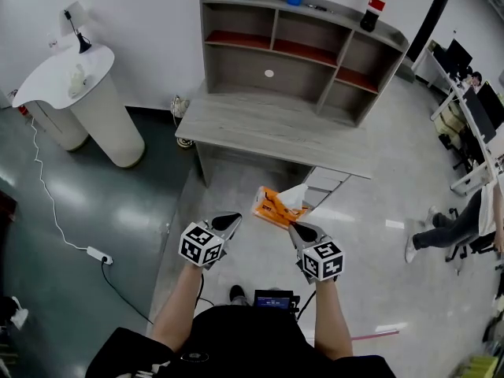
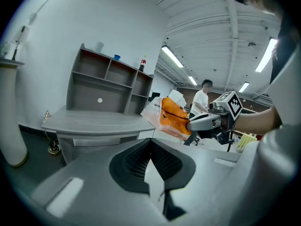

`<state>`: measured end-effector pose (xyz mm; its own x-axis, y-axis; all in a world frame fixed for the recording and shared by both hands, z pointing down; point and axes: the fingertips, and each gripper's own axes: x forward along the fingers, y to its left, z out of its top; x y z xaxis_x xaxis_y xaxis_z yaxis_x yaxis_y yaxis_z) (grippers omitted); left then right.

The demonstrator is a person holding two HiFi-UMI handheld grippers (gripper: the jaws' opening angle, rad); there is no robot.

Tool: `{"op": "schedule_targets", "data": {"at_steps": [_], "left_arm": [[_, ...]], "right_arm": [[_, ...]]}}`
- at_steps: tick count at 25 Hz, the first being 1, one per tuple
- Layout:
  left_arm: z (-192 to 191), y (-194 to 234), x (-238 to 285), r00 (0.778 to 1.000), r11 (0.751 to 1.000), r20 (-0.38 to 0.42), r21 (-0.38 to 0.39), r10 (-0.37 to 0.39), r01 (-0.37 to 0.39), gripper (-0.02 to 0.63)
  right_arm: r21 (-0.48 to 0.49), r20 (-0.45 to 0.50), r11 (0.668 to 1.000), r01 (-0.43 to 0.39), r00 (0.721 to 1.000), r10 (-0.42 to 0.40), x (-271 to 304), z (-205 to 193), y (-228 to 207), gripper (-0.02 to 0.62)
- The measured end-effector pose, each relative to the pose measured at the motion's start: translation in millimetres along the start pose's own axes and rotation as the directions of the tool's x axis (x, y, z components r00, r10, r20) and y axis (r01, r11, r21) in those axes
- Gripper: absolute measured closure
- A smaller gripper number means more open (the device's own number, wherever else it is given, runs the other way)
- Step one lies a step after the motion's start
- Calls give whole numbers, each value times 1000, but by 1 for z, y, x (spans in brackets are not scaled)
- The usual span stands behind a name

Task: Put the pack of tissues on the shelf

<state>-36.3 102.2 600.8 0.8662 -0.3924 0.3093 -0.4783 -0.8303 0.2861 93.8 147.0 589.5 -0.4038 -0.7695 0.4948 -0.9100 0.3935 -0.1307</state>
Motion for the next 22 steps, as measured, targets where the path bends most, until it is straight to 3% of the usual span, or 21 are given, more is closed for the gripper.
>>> {"op": "schedule_targets", "data": {"at_steps": [14,22], "left_arm": [[-1,26,17,1000,1000,-8,-23,11,-11,604],[32,58,42,999,999,6,-9,51,-51,604]], "right_arm": [[0,-4,1000,-18,1000,18,32,9,-16,591],[-20,5,999,-50,999,50,62,36,-48,591]]}}
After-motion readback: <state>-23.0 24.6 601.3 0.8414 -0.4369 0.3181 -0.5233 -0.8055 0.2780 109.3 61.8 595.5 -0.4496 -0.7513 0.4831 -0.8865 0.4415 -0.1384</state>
